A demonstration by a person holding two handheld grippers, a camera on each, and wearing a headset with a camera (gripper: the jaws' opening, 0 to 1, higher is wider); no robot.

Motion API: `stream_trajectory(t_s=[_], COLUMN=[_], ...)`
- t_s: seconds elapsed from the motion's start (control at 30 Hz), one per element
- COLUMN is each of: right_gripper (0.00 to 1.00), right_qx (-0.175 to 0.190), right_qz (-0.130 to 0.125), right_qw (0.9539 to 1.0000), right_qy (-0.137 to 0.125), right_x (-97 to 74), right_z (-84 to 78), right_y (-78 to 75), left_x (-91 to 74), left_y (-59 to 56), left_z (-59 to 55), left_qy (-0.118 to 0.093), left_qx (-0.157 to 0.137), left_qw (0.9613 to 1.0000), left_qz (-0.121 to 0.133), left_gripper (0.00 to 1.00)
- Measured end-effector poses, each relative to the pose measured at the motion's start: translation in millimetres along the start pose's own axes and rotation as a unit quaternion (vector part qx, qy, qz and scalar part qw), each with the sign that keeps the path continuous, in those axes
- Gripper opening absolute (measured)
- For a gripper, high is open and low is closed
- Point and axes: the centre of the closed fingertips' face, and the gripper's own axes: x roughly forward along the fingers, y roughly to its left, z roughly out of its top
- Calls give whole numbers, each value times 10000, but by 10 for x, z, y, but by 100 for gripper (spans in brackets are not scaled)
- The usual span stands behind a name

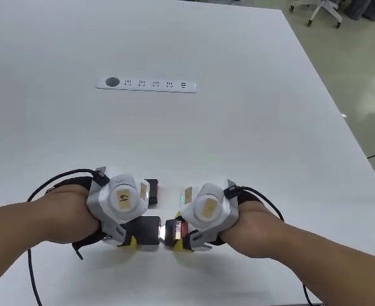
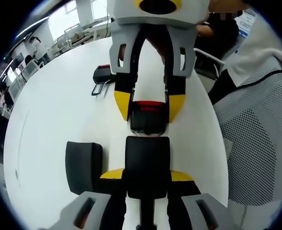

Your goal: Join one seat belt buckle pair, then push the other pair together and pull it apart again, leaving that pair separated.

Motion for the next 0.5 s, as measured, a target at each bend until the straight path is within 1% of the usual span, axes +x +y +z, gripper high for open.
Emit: stream_trajectory(t_s=[0.23,0.33,0.43,0.5], right_gripper=[30,30,31,31], right_qx=[23,36,61,162], right_qz=[11,-7,7,154], right_qw=[10000,10000,10000,9997], right_qy=[-14,-9,6,28], right_x=[-11,-18,-19,-30], right_z=[-2,-6,-7,6], right_y=[-15,-19,-25,-26], left_x=[-6,0,2,7], left_y=[-18,-16,-17,-14], left_z=[2,7,-4,-3], left_qy=[0,70,90,99], left_qx=[-47,-23,-21,-45], left_qw=[10000,10000,10000,9999], left_qz=[37,8,-7,-3], left_gripper=[32,33,33,33])
